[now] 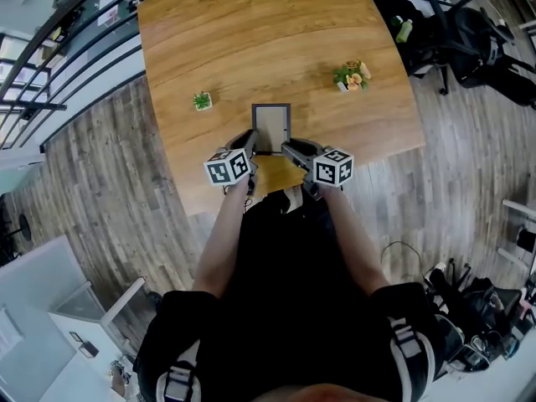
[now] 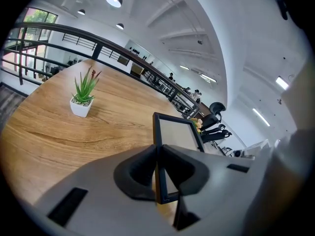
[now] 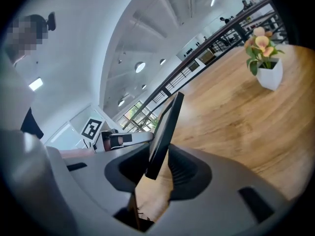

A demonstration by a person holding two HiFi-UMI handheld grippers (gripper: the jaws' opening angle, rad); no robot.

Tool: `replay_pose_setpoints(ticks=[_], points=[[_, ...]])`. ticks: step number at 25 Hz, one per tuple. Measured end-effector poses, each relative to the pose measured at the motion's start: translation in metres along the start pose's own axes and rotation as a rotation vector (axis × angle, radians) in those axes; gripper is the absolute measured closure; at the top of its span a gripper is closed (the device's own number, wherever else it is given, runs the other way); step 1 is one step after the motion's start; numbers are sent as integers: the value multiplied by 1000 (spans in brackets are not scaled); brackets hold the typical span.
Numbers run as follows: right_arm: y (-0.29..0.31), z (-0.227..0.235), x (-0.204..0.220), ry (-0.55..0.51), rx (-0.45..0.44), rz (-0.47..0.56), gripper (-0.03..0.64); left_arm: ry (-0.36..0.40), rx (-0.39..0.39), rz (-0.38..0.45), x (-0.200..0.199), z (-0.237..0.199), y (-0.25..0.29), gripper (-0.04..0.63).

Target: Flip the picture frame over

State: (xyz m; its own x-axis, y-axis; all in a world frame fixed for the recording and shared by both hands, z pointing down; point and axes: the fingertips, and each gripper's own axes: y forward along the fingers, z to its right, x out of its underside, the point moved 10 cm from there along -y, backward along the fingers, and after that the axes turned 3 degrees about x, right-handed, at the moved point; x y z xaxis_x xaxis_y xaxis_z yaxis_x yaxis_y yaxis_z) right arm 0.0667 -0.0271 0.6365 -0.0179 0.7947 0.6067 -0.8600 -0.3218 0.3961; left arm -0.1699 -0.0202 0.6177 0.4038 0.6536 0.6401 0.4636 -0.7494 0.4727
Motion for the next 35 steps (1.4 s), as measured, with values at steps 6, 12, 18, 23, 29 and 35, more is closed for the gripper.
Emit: replay_pose_setpoints(ticks=[6,12,18,23,29,35], points=[[-3,0,1,166,-43,31,515,-5,10,10,1,1,-2,537],[-12,2,-7,300,-88,72,540,5,24,9,2,7,0,537],[-18,10,-6,320,-90,73,543,39,38,-8,3,13,8,535],[-22,8,-10,307,-73,92,543,38,60,-26,4,13,14,535],[-26,13,-7,317,-47,111,543,89,54,-30,4,23,22,535],[-29,12,-11,264,3,115,543,107,78,-56,0,34,26,469]])
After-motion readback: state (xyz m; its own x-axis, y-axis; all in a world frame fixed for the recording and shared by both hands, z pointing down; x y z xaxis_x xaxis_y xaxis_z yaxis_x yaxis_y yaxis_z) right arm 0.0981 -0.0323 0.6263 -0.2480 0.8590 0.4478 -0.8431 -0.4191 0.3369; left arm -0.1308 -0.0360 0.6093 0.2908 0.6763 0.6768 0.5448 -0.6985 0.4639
